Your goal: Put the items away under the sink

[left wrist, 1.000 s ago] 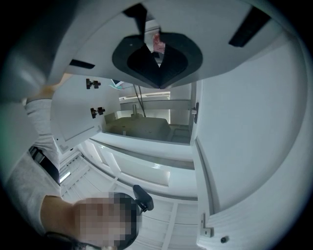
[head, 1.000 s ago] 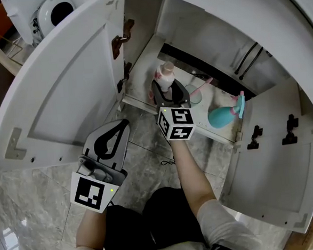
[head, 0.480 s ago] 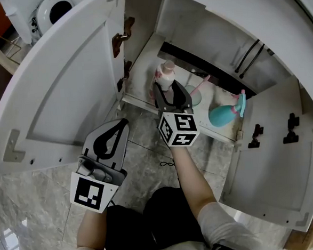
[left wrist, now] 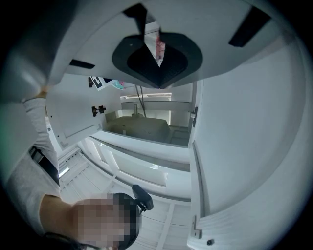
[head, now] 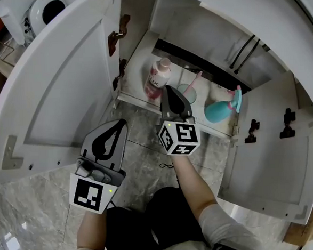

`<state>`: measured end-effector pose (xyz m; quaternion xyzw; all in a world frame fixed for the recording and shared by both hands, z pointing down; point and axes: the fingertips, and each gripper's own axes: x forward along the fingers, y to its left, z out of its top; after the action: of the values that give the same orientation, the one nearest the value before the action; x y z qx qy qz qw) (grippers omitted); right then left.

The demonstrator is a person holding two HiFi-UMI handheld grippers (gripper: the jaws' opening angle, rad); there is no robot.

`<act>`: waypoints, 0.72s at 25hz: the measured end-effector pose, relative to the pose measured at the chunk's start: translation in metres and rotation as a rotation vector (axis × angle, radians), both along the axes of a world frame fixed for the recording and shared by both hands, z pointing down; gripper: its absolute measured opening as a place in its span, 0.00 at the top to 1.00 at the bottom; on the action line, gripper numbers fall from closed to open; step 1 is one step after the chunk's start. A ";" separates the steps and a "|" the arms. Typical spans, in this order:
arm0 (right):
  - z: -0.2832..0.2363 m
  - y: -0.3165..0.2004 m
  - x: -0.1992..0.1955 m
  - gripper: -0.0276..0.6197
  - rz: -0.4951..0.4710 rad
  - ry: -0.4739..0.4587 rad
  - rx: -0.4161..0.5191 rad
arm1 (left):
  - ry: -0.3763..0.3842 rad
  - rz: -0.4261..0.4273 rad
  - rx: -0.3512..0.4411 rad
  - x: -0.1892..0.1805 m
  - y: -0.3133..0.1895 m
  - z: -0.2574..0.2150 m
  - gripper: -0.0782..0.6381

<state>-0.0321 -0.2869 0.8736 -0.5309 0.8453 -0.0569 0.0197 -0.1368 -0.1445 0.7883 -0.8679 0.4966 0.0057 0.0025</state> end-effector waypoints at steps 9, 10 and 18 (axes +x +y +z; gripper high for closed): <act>-0.033 0.033 0.010 0.94 -0.035 0.052 0.018 | 0.039 -0.032 -0.054 0.006 0.004 -0.015 0.89; -0.037 0.038 0.012 0.94 -0.041 0.058 0.012 | 0.039 -0.034 -0.066 0.007 0.005 -0.018 0.89; -0.097 0.081 0.020 0.94 -0.093 0.120 -0.001 | 0.024 -0.041 -0.164 0.025 0.014 -0.062 0.89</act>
<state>-0.0118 -0.2057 0.7764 -0.4935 0.8687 -0.0262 -0.0337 -0.1123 -0.1308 0.7262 -0.8548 0.5129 -0.0248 -0.0746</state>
